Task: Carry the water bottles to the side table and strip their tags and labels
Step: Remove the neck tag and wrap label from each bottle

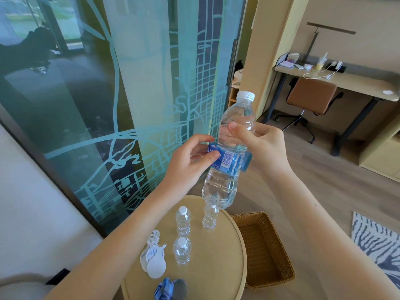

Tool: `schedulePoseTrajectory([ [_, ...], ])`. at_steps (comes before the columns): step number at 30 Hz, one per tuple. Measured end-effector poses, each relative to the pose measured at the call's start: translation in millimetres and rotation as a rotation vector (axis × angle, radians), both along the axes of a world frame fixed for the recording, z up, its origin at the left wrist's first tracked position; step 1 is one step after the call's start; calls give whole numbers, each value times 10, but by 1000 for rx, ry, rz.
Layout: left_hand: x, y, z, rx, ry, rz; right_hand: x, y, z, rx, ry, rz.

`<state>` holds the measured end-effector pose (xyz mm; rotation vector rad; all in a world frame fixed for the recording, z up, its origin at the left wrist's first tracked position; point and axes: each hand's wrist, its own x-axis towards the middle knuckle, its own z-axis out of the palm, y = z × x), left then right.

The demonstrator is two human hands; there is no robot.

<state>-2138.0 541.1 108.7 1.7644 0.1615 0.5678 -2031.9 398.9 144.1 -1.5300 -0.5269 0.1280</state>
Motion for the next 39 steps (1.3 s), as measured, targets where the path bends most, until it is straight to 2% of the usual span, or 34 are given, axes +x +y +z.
schedulePoseTrajectory([
  [6, -25, 81, 3, 117, -19, -84, 31, -43, -28, 21, 49, 58],
  [12, 11, 133, 13, 248, 4, -140, 28, -42, -27, -12, 12, 41],
  [19, 36, 141, 33, 379, 31, -106, 6, -31, -62, -1, 13, 24],
  [24, 26, 154, 90, 379, 60, -128, 18, -9, -65, 6, 9, 8],
  [28, 33, 117, 132, 526, 8, -100, 25, 15, -42, 11, 2, -17],
  [32, 1, 94, 157, 550, -67, -104, 21, 23, -21, 26, 26, -36],
  [35, 26, 85, 174, 601, -57, -52, 2, 38, -13, -7, 10, -67],
  [39, 59, 32, 155, 558, -45, -14, -9, 47, -5, -15, -20, -100],
])
